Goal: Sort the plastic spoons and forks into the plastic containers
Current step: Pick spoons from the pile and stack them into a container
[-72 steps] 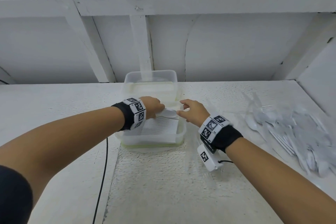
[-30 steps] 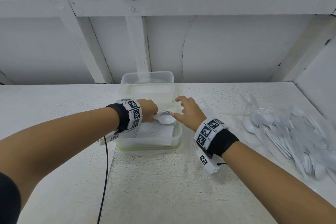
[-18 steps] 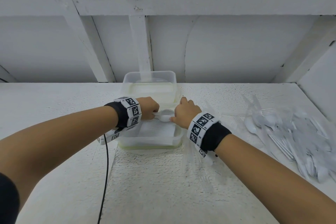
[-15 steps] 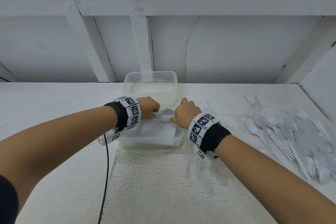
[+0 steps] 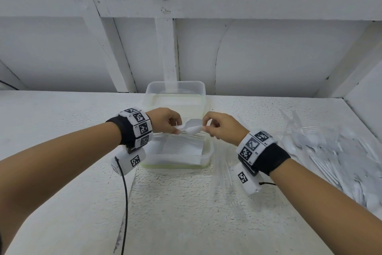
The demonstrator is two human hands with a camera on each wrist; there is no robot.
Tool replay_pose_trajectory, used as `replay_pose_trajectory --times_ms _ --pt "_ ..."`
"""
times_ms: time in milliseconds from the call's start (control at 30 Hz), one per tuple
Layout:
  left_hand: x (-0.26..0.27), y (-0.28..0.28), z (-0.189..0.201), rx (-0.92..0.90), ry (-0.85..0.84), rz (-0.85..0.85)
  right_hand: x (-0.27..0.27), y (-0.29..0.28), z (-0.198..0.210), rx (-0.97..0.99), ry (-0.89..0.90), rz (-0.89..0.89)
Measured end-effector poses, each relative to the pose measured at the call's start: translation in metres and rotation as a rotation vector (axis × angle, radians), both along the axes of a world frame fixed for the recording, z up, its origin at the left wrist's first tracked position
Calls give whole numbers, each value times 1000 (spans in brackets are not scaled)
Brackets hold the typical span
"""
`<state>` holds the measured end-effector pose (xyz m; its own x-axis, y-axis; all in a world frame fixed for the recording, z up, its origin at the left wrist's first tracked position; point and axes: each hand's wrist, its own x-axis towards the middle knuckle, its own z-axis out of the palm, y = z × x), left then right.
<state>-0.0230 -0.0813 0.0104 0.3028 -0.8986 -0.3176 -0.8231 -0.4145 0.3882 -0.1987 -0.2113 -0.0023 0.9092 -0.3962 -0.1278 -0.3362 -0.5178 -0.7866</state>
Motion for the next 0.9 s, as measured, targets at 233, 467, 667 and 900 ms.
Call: replay_pose_trajectory --times_ms 233,467,667,900 --pt "-11 -4 3 -92 23 52 6 10 4 250 -47 -213" --pt "-14 -1 7 -176 93 207 12 13 2 344 -45 -263" --pt "-16 2 8 -218 104 234 19 19 6 386 -103 -330" --pt "-17 6 8 -284 425 368 19 17 9 447 -181 -361"
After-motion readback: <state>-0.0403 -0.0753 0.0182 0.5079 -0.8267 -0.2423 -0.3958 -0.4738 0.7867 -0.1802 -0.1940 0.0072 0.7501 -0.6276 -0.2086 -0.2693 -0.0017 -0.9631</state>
